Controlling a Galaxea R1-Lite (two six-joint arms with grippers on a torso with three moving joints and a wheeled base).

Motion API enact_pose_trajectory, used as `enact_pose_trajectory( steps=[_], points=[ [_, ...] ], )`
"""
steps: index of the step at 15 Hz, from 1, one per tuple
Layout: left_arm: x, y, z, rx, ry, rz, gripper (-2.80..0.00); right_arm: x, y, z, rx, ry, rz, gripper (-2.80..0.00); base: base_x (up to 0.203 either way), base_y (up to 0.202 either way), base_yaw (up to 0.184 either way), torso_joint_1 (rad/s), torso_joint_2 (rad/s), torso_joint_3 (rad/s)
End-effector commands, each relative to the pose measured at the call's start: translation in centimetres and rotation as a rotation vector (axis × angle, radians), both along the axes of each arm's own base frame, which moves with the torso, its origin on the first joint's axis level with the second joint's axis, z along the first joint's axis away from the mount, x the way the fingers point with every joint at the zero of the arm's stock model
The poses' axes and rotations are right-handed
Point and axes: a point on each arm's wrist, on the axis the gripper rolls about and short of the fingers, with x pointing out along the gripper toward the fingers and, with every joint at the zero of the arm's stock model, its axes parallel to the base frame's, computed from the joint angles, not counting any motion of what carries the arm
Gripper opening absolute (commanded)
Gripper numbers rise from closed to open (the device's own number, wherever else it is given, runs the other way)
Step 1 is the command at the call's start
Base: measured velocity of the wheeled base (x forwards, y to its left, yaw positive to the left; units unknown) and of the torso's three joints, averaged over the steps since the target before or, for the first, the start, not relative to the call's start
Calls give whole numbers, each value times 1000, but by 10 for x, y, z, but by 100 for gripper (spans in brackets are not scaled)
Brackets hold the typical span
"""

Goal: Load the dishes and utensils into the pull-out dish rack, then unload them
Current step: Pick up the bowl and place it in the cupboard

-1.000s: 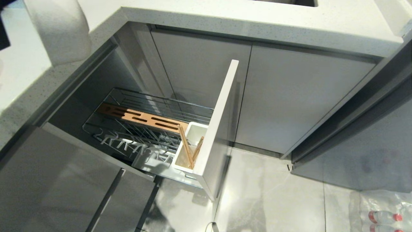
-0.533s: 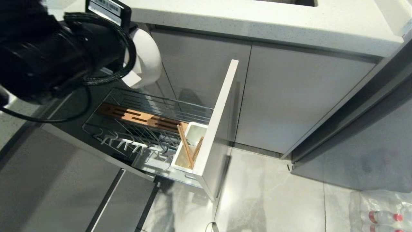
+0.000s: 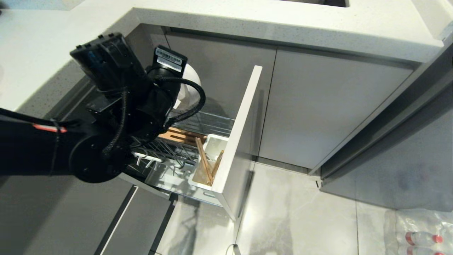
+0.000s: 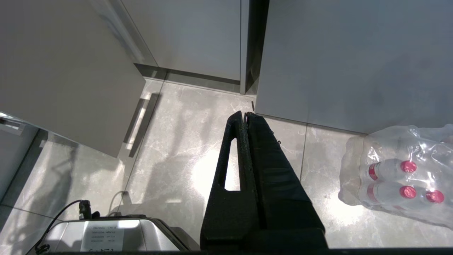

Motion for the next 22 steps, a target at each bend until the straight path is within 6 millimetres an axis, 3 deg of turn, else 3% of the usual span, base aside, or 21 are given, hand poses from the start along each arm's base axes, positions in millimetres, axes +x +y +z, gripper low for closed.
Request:
enact_pose_trajectory(
  steps=[1,5,13,22],
  points=[
    [21,-6,-25,24,46,19,-280,0,0,0,1,2,0,-280,0,0,0,0,0,0],
    [35,-2,-35,8,-5,22,-280,0,0,0,1,2,0,-280,0,0,0,0,0,0],
    [68,1,-79,-17,38,10,-280,0,0,0,1,2,0,-280,0,0,0,0,0,0],
    [77,9,-86,-82,9,-17,-280,0,0,0,1,2,0,-280,0,0,0,0,0,0]
  ],
)
